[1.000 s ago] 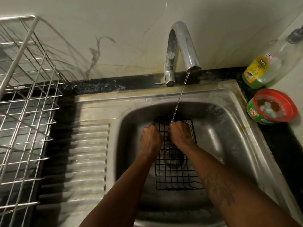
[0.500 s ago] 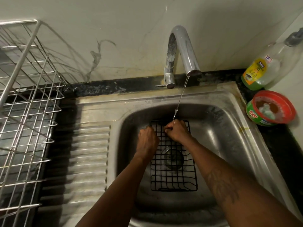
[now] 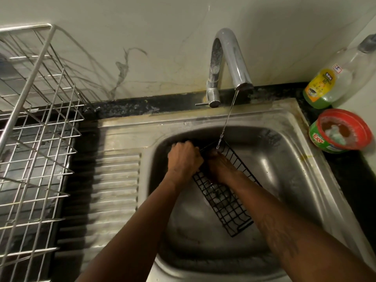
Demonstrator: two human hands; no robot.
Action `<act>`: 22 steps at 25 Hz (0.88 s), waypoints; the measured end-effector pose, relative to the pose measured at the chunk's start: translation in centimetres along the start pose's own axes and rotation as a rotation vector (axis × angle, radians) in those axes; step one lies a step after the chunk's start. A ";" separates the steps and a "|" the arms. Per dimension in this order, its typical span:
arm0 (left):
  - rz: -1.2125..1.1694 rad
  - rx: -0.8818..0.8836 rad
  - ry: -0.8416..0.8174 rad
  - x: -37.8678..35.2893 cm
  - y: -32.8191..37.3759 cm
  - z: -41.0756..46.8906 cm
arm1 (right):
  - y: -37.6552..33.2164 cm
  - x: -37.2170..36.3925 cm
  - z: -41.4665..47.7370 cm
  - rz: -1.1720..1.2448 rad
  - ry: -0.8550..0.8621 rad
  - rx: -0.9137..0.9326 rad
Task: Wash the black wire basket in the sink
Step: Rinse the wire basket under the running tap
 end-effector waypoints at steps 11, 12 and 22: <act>-0.067 0.116 0.008 -2.5 -1.9 -3.3 | 4.6 -0.8 -3.6 0.876 0.330 -0.685; -0.092 0.172 0.000 -2.5 -2.4 -3.5 | 5.1 -1.1 -4.0 0.928 0.332 -0.771; -0.414 0.433 0.210 -3.6 -4.1 -3.8 | 0.4 -2.4 -1.3 1.740 0.187 -0.926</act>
Point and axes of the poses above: each hand's wrist, its own z-axis towards the middle knuckle, its own x-axis out of the back of the hand, y = z × x, the point moved 7 cm from there along z, towards the middle knuckle, and after that the axes turned 11 degrees about y, right-handed, at the moved point
